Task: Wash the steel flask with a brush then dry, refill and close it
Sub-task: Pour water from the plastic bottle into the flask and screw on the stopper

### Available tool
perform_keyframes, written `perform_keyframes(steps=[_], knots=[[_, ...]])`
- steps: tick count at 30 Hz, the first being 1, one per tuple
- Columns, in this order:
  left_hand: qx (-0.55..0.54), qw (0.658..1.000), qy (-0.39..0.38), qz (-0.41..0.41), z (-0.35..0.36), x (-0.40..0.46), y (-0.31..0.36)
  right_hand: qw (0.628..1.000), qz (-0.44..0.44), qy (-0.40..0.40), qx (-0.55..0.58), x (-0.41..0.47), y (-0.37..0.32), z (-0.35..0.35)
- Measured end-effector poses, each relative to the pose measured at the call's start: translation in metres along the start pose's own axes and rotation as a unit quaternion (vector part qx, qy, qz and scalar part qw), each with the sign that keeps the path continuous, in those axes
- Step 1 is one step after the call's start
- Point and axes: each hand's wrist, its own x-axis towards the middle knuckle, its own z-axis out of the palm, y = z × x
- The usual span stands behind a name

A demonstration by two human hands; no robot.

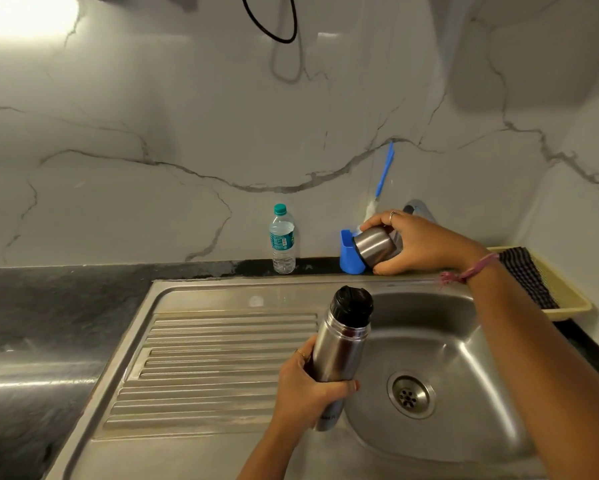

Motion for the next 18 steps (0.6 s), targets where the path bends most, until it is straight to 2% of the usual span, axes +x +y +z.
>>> perform_keyframes(steps=[5, 8, 13, 18], knots=[[0.013, 1.000, -0.005, 0.007, 0.004, 0.002, 0.003, 0.991, 0.013, -0.099, 0.088, -0.014, -0.002, -0.013], [0.011, 1.000, 0.002, 0.007, 0.007, 0.003, 0.005, 0.986, 0.009, -0.125, 0.114, -0.025, -0.015, -0.015], [0.004, 1.000, 0.007, 0.007, 0.012, 0.004, 0.010, 0.992, -0.007, -0.126, -0.028, -0.034, -0.046, -0.010], [0.002, 1.000, 0.019, 0.012, 0.017, 0.004, 0.014, 0.990, -0.008, -0.099, -0.101, -0.039, -0.060, 0.002]])
